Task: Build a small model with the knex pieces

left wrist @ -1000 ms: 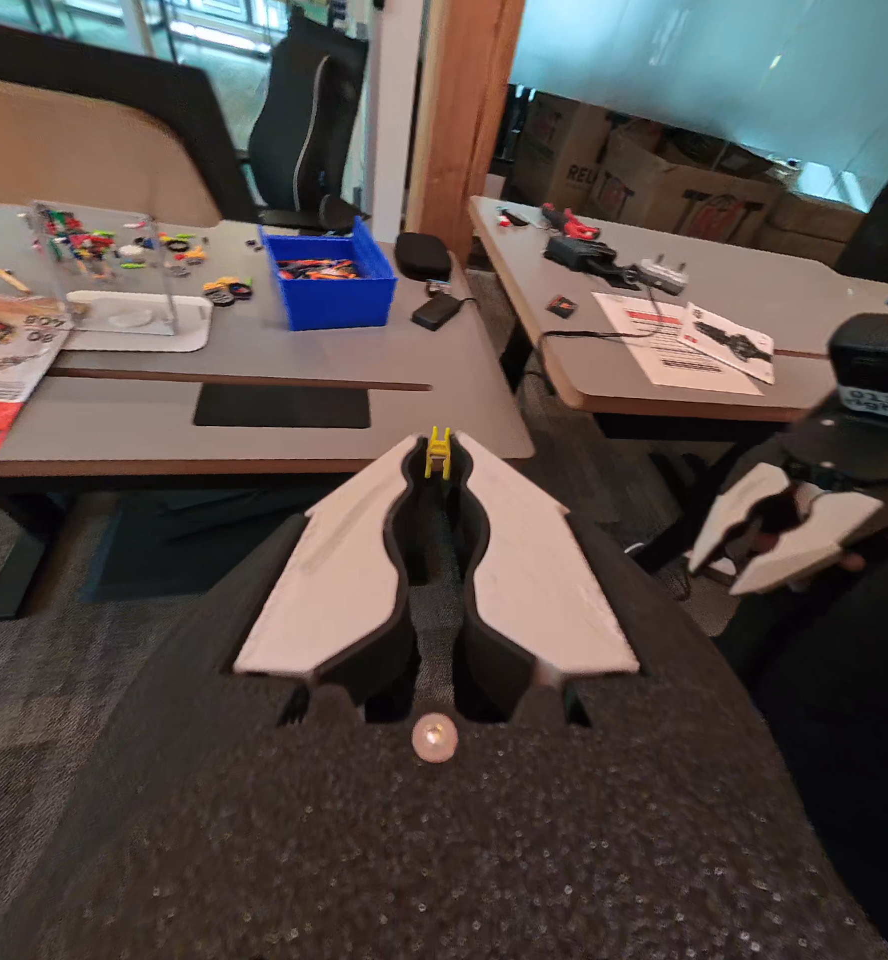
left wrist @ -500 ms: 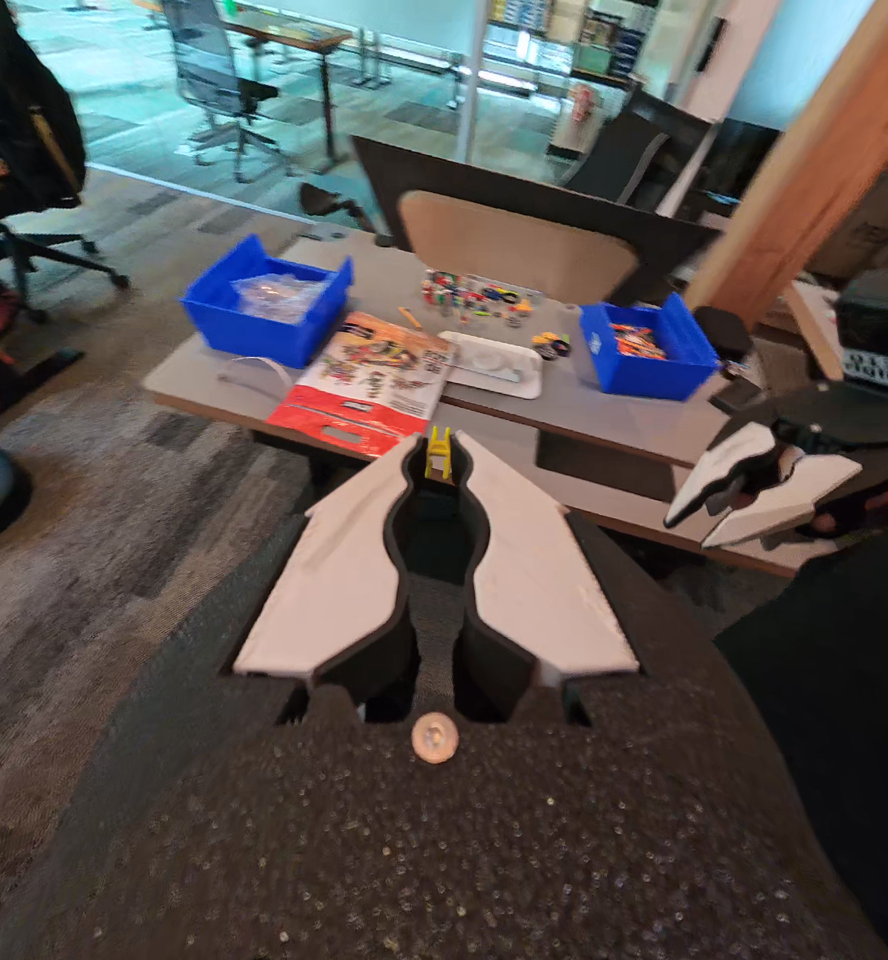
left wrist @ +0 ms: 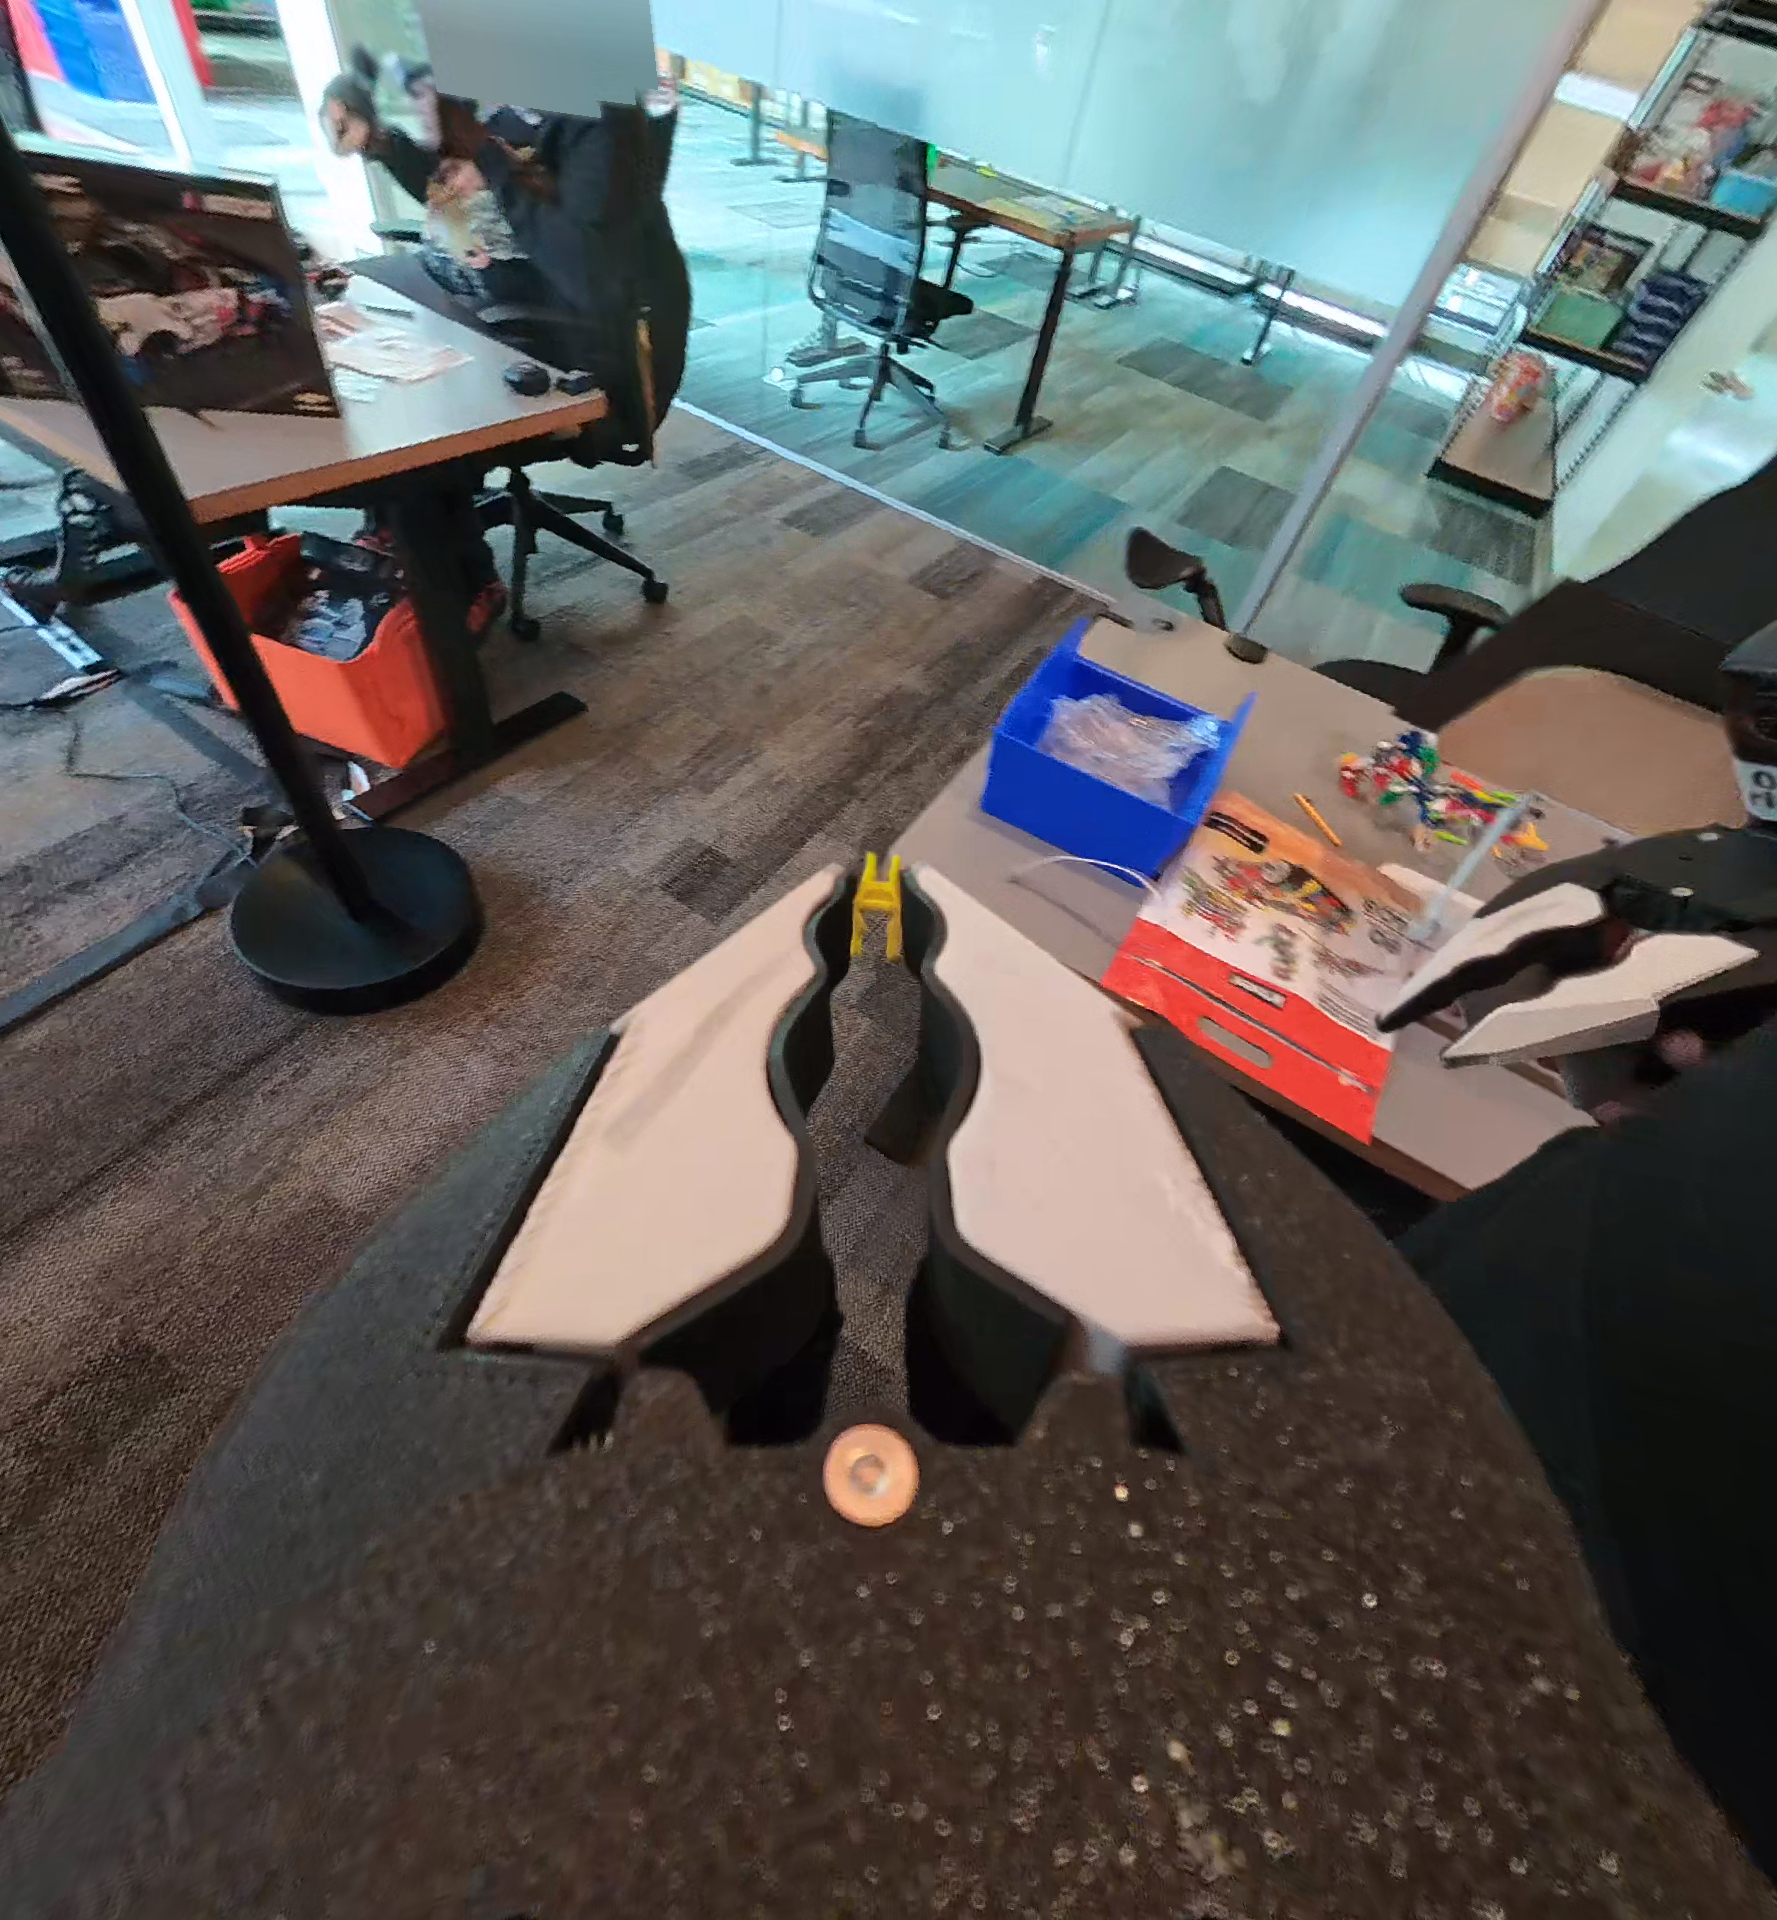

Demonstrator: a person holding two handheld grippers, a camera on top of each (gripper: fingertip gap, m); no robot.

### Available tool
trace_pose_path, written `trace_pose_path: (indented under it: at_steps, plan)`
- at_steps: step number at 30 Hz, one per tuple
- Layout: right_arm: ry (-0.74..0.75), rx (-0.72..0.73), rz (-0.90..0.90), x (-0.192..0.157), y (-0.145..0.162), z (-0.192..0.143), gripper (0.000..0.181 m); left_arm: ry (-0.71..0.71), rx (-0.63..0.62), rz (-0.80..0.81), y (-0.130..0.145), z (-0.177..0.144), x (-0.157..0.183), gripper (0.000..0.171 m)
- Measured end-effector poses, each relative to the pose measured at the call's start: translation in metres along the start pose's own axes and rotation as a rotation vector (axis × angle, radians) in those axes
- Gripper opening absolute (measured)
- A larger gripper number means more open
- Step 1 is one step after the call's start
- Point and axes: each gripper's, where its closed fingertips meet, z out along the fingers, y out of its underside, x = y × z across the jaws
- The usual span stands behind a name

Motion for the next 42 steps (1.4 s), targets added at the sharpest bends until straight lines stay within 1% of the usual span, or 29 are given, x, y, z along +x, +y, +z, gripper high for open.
trace_pose_path:
  at_steps: [3, 6, 9, 12, 14, 15, 16, 18, 19, 20, 23, 27, 30, 32, 34, 36, 38, 40, 42]
  plan:
    - [-0.040, -0.013, -0.006, 0.051, -0.042, 0.046, 0.023, -0.034, -0.012, -0.041, 0.000, 0.031, -0.056, 0.007]
    - [-0.087, -0.001, 0.001, 0.112, -0.085, 0.093, 0.023, -0.049, -0.026, -0.080, -0.006, 0.076, -0.109, 0.006]
    - [-0.113, 0.036, -0.028, 0.184, -0.136, 0.135, 0.023, -0.041, -0.046, -0.074, -0.027, 0.140, -0.160, 0.006]
    - [-0.096, 0.055, -0.026, 0.268, -0.197, 0.171, 0.023, -0.033, -0.064, -0.048, -0.064, 0.217, -0.212, 0.007]
    - [-0.103, 0.102, -0.041, 0.308, -0.249, 0.175, 0.024, 0.012, -0.053, -0.036, -0.100, 0.269, -0.237, 0.006]
    - [-0.085, 0.113, -0.058, 0.329, -0.270, 0.173, 0.024, 0.029, -0.067, 0.005, -0.115, 0.295, -0.247, 0.006]
    - [-0.056, 0.114, -0.067, 0.350, -0.288, 0.170, 0.024, 0.040, -0.084, 0.047, -0.129, 0.320, -0.258, 0.007]
    - [0.013, 0.145, -0.064, 0.395, -0.317, 0.159, 0.024, 0.096, -0.086, 0.065, -0.157, 0.371, -0.275, 0.007]
    - [0.059, 0.167, -0.047, 0.419, -0.327, 0.153, 0.024, 0.132, -0.097, 0.068, -0.167, 0.399, -0.282, 0.006]
    - [0.107, 0.185, -0.022, 0.443, -0.333, 0.147, 0.024, 0.157, -0.130, 0.085, -0.171, 0.427, -0.290, 0.007]
    - [0.255, 0.224, 0.090, 0.512, -0.333, 0.130, 0.024, 0.284, -0.210, 0.158, -0.175, 0.516, -0.304, 0.007]
    - [0.441, 0.253, 0.221, 0.581, -0.332, 0.105, 0.026, 0.517, -0.246, 0.193, -0.190, 0.635, -0.297, 0.007]
    - [0.585, 0.281, 0.272, 0.626, -0.349, 0.081, 0.026, 0.701, -0.248, 0.246, -0.210, 0.720, -0.278, 0.006]
    - [0.698, 0.333, 0.299, 0.654, -0.367, 0.057, 0.028, 0.823, -0.256, 0.266, -0.228, 0.777, -0.259, 0.007]
    - [0.793, 0.404, 0.332, 0.677, -0.380, 0.033, 0.027, 0.939, -0.261, 0.326, -0.246, 0.828, -0.234, 0.007]
    - [0.866, 0.439, 0.392, 0.699, -0.381, 0.011, 0.028, 1.029, -0.271, 0.376, -0.265, 0.875, -0.206, 0.007]
    - [0.945, 0.479, 0.428, 0.719, -0.381, -0.016, 0.028, 1.125, -0.291, 0.380, -0.280, 0.918, -0.172, 0.007]
    - [1.025, 0.523, 0.461, 0.744, -0.375, -0.049, 0.028, 1.213, -0.316, 0.421, -0.281, 0.958, -0.135, 0.007]
    - [1.078, 0.589, 0.473, 0.777, -0.368, -0.087, 0.028, 1.277, -0.335, 0.468, -0.278, 0.999, -0.097, 0.007]
